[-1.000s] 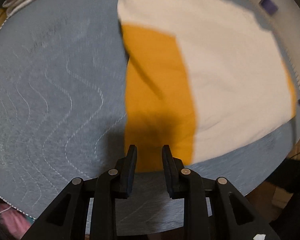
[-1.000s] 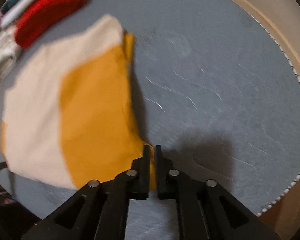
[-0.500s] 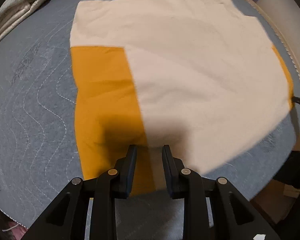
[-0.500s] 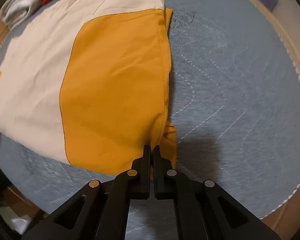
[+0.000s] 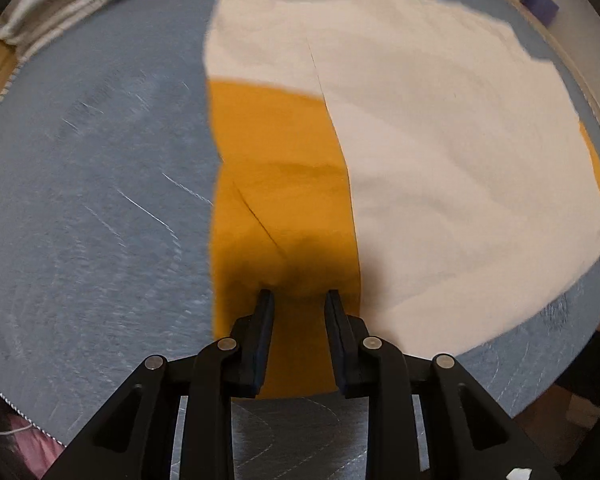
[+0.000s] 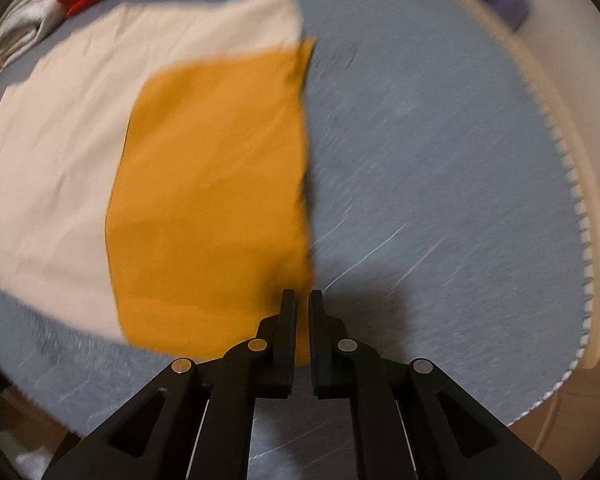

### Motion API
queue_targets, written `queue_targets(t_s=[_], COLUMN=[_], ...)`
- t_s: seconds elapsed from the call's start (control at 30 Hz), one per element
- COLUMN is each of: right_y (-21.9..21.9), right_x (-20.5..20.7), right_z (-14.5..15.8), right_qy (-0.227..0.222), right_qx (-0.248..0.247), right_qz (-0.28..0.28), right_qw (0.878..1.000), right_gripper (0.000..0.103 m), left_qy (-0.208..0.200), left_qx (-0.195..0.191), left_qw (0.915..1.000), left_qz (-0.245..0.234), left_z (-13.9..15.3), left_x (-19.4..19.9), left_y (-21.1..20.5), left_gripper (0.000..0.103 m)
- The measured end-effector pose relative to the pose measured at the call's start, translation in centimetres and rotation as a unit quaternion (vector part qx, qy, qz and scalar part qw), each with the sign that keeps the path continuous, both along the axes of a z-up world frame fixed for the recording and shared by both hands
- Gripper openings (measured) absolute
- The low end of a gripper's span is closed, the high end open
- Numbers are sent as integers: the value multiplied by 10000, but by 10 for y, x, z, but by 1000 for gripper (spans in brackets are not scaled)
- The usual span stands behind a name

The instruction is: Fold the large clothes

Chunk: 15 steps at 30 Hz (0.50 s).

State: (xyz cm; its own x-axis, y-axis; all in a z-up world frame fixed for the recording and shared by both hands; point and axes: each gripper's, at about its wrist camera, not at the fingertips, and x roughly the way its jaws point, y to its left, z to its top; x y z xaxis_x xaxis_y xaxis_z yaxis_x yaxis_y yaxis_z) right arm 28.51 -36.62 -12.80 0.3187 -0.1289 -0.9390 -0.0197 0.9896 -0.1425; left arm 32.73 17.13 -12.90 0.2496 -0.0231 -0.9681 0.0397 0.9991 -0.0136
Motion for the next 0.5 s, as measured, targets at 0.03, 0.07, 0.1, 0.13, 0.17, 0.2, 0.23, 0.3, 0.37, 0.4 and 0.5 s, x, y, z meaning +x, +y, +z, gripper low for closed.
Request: queue_targets(t_s=[0.03,0.07,0.1,0.13,0.17,0.2,0.23,0.3,0.37,0.4,0.5], right_y=[0,2,5,9,16,23,31,48,67,79,103], right_x=[-3,-7,-12,-18,-20,-26,-31,-52,-75,-83,-97], right_z=[10,26,42,61,72,88,97,121,139,146,146], right_qy=[-206,-560,-845,-1188,-1383,-1625,-1764,-2119,-2358,-2432,-2571], right_qx=[-100,-236,-313,-306,-254,-182,-145,43,341,492,844], right_qz=[-37,-82,-117,-133,-109,-65,-42,-12,42,81,183], right_qw=[9997,9981,9959,9924,9900,9865,9842,9773,9712,9687,9625], right_gripper=[11,11,12,13,13,13,14,15,16,18,26], left_qy=[-184,-400,-599,-703,-813,-930,-1016,-1233,-1395,-1466,-1583], left_qx=[15,5,-46,-108,-173,-151,-82,118,20,-89,-308], left_qw=[9998,9992,9982,9975,9965,9955,9948,9923,9902,9891,9864], left_qz=[13,22,41,58,80,80,53,-20,37,105,300], left_z=[11,23,37,46,57,67,72,85,94,97,96], left_x=[-6,-11,-17,-22,-30,-39,-38,-60,-80,-88,-103], left_y=[4,3,2,1,-4,-11,-23,-44,-56,-57,-60], left_gripper=[24,24,24,24,24,24,24,24,24,24,24])
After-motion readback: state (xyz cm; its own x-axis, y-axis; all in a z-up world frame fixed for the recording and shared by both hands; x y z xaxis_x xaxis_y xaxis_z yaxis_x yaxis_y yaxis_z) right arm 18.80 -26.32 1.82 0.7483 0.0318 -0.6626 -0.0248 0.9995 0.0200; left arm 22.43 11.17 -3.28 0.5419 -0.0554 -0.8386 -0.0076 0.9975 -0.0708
